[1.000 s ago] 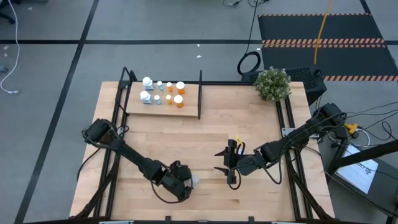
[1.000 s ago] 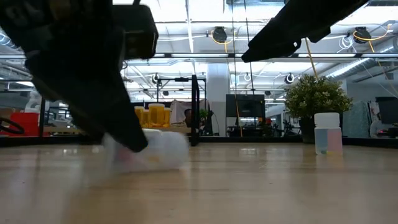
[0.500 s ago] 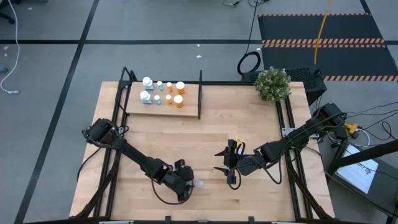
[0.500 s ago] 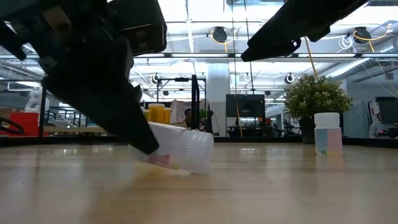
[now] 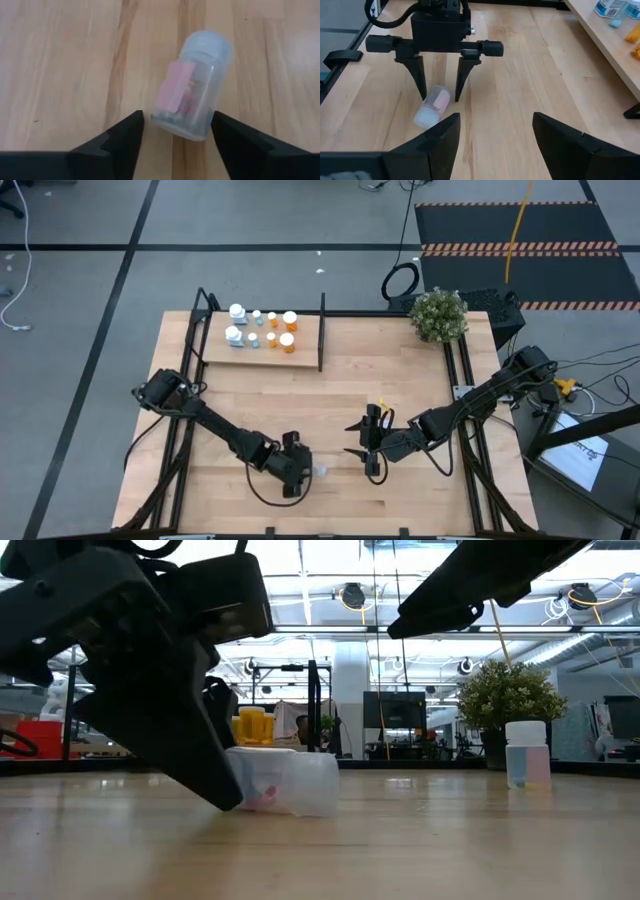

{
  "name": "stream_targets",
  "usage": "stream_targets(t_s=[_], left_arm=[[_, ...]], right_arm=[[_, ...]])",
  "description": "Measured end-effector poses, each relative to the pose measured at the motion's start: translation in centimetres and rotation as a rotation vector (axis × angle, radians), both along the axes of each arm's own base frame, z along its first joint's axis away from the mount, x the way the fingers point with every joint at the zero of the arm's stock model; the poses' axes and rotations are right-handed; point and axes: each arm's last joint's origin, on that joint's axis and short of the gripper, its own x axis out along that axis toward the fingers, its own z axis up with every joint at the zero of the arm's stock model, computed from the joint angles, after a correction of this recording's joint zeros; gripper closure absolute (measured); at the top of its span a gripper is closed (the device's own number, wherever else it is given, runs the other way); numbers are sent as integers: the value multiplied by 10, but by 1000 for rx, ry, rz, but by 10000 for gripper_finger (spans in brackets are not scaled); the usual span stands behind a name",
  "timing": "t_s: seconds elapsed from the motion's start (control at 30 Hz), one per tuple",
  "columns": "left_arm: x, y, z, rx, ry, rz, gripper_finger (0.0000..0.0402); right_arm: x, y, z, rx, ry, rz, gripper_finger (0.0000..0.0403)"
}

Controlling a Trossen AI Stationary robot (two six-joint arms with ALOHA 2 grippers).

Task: Pick and place medicine bottles onto shelf by color
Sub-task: Put the bottom transparent pill bottle on the shelf

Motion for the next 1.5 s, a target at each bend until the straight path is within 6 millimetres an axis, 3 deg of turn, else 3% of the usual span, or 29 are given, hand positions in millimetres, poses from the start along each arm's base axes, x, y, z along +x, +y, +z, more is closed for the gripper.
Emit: stream_targets(t_s=[0.2, 0.5, 0.67, 0.83, 1.0, 1.5], left_arm=[[1, 1, 15, 44, -31, -59, 115], [28, -11, 49, 141, -93, -322, 124], [45, -20, 51, 201, -12, -430, 127], [57, -25, 36, 237, 135, -462, 127], [61, -26, 31, 264, 124, -442, 127], [65, -11, 26, 284, 157, -460, 239]], right_arm=[[0, 0, 0, -4, 2, 2, 161], [0, 0, 0, -8, 4, 4, 161], [-1, -1, -2, -20, 23, 7, 161], [-3, -2, 0, -13, 34, -2, 161], [-10, -2, 6, -7, 43, 2, 161], [-18, 1, 16, 17, 19, 14, 161]])
